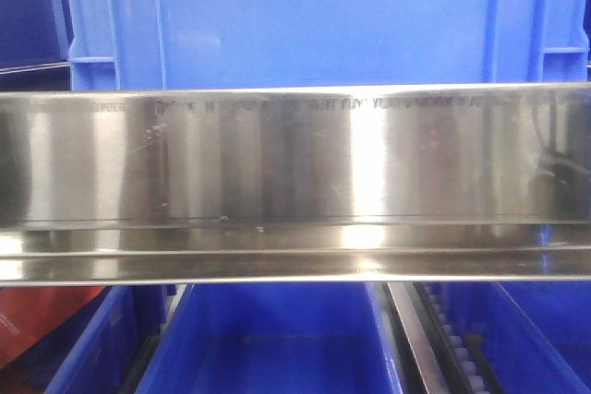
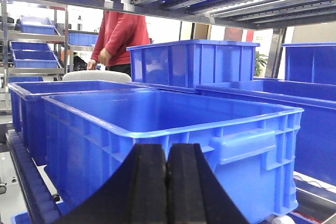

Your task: Place cylindrical capacitor in blue bin on shelf

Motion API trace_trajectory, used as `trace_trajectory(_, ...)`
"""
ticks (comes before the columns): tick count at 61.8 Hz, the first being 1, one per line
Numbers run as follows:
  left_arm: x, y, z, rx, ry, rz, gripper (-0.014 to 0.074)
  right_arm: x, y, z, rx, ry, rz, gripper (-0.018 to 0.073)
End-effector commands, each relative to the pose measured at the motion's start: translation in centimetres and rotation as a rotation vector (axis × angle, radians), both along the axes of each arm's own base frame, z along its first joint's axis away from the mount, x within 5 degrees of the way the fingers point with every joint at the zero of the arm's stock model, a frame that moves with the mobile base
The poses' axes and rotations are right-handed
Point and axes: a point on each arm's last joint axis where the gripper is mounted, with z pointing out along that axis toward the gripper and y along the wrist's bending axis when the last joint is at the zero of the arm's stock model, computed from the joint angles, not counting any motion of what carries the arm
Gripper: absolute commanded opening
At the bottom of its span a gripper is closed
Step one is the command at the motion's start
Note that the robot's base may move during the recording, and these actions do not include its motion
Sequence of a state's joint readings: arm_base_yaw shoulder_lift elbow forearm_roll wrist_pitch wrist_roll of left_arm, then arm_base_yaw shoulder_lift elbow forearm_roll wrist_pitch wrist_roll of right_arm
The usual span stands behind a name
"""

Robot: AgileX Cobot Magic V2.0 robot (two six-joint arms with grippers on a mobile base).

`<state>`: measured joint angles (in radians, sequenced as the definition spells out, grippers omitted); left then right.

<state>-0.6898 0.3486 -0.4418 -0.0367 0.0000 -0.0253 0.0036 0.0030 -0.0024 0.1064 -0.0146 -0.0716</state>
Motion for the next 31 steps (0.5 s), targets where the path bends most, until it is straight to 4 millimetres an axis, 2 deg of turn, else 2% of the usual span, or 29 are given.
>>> trace_trajectory(1, -0.1, 0.07, 0.18, -0.021, -0.01, -0.004, -0.0111, -0.03, -0.03, 0.1, -0.003, -0.019, -0.005, -0.0163)
trace_trajectory(31, -0.1, 0.07, 0.18, -0.017, -0.014, -0.002, -0.0111, -0.03, -0.03, 0.1, -0.003, -0.019, -0.005, -0.0163)
